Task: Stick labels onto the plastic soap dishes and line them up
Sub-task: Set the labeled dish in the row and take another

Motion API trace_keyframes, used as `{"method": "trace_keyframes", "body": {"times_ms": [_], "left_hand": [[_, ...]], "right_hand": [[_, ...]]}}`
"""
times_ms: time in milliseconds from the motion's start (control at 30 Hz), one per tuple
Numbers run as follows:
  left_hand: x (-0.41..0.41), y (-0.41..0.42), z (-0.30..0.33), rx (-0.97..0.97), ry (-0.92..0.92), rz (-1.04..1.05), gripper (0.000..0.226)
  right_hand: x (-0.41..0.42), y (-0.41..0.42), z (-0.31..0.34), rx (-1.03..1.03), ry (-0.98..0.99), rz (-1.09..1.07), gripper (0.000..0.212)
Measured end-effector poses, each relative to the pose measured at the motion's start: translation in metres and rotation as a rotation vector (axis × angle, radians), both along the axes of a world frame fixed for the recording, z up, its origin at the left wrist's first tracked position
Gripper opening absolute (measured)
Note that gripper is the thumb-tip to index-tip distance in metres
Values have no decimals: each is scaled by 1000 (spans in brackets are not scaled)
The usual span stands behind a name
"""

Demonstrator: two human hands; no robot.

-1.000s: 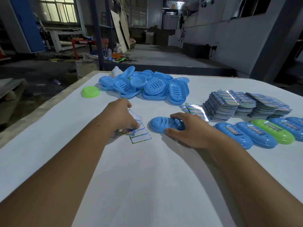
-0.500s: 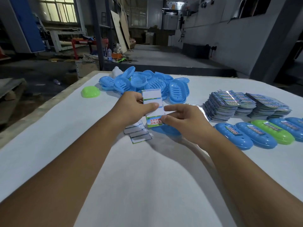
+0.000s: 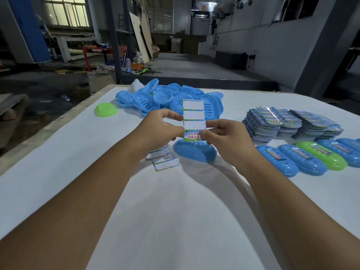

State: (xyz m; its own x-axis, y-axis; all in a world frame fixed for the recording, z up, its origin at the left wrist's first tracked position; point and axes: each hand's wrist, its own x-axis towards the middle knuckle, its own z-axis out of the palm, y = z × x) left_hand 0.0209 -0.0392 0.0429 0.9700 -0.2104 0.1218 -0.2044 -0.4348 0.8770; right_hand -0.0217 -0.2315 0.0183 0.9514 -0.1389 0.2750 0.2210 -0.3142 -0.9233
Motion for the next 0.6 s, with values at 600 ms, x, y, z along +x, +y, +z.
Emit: {"method": "trace_keyframes", "body": {"times_ms": [600], "left_hand": [[-7, -1, 4, 21, -1, -4, 35]], "right_hand": [[-4, 1, 4, 27, 11, -6, 19]]}}
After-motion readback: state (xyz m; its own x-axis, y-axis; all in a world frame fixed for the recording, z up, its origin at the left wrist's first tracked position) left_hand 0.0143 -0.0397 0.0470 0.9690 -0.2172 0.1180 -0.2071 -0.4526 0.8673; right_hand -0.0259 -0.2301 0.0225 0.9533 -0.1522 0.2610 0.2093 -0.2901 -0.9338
